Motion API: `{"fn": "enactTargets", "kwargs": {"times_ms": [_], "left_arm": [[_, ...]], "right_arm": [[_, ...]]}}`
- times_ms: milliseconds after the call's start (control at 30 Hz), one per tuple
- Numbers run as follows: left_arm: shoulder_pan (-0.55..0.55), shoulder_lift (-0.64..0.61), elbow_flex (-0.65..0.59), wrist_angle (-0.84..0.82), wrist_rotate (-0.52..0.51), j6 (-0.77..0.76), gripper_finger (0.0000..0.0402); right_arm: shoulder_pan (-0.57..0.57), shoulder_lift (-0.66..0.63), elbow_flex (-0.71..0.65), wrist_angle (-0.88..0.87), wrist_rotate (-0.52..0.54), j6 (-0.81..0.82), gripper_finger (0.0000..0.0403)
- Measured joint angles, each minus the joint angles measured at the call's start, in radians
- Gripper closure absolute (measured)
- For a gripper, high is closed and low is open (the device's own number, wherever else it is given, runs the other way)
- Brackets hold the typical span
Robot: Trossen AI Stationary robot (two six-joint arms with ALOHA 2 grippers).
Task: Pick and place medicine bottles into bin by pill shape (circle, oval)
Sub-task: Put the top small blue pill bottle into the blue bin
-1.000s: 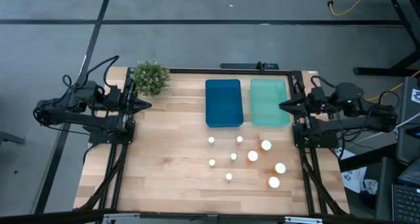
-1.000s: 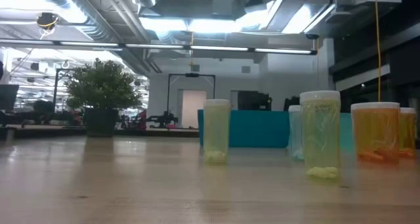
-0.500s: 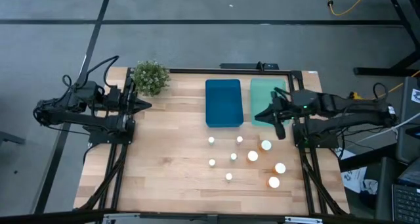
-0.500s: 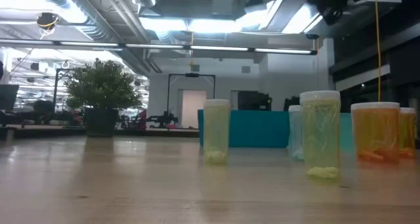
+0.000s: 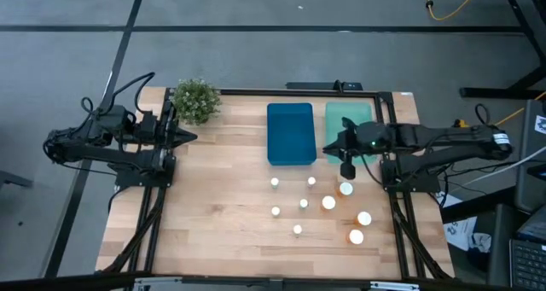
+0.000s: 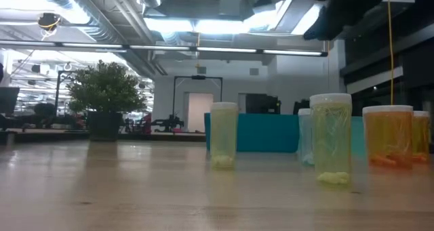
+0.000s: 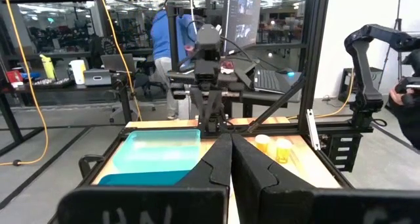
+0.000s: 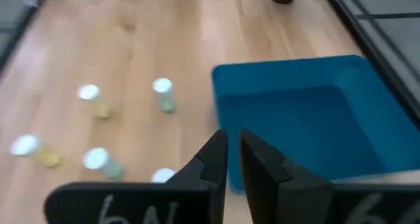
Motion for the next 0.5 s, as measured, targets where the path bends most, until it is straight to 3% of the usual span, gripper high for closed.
{"fn": "enactTargets", "kwargs": {"times_ms": [167,500], "left_arm": [[0.0,0.0,0.0,0.0,0.0,0.0,0.0401],[0.0,0.0,0.0,0.0,0.0,0.0,0.0401]], "right_arm": [[0.0,0.027,0.0,0.0,0.024,0.007,0.036],[0.0,0.075,0.0,0.0,0.024,0.263,0.036]]}}
